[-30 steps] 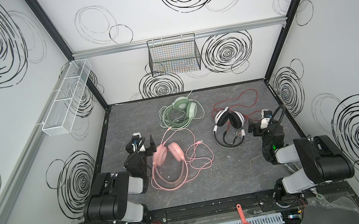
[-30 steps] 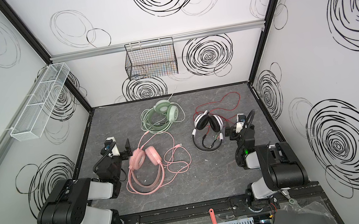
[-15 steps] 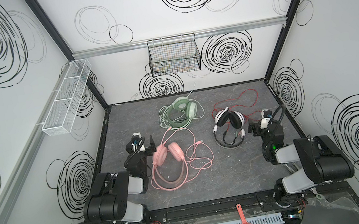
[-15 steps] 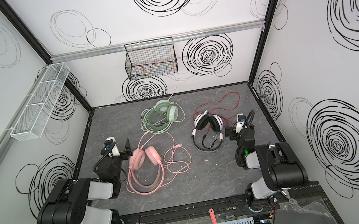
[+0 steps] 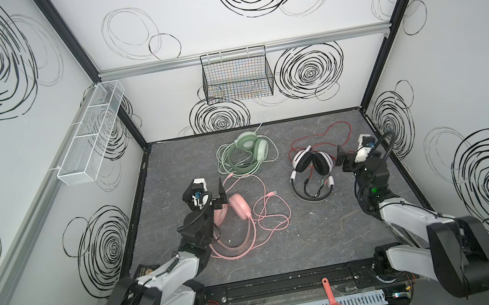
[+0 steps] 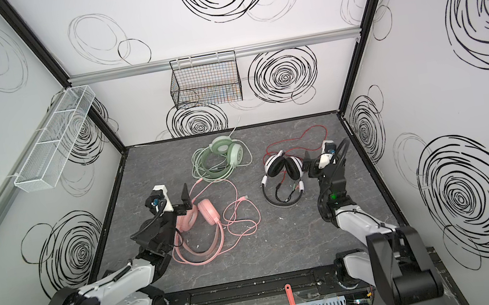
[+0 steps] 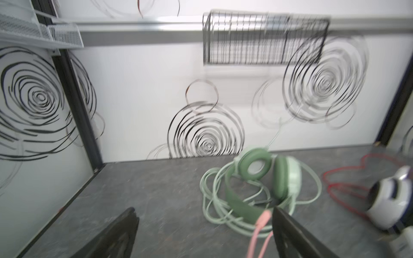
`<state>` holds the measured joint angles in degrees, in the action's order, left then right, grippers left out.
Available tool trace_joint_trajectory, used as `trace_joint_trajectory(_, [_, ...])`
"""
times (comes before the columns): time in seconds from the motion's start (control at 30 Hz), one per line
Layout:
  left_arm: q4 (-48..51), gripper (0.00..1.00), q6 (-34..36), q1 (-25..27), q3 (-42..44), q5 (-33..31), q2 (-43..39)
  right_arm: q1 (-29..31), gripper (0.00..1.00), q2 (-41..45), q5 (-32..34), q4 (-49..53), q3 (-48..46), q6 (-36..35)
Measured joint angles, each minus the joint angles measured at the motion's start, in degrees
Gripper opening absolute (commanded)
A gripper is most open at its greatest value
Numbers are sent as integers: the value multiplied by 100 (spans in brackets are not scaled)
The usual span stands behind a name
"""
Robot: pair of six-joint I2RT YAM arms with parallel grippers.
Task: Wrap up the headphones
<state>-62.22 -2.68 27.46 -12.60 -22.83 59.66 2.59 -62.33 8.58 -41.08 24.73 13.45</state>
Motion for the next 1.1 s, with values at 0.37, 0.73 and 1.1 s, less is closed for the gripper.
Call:
trace_joint_trajectory(0.37, [4441,96,-1969,2398,-2680,-164,-802,763,100,1565,-885,2470,28,1648])
trace_joint_trajectory(0.73, [7591,96,-2608,-909,-3005,2557,-2439,4251,100,-1344,-1370,4542,2741,201])
trace_joint_trajectory(1.1, [8631,96,-2164,-1207,-3058,2802,-3283,5141,98,-4732,-1215,6494,6393,-227])
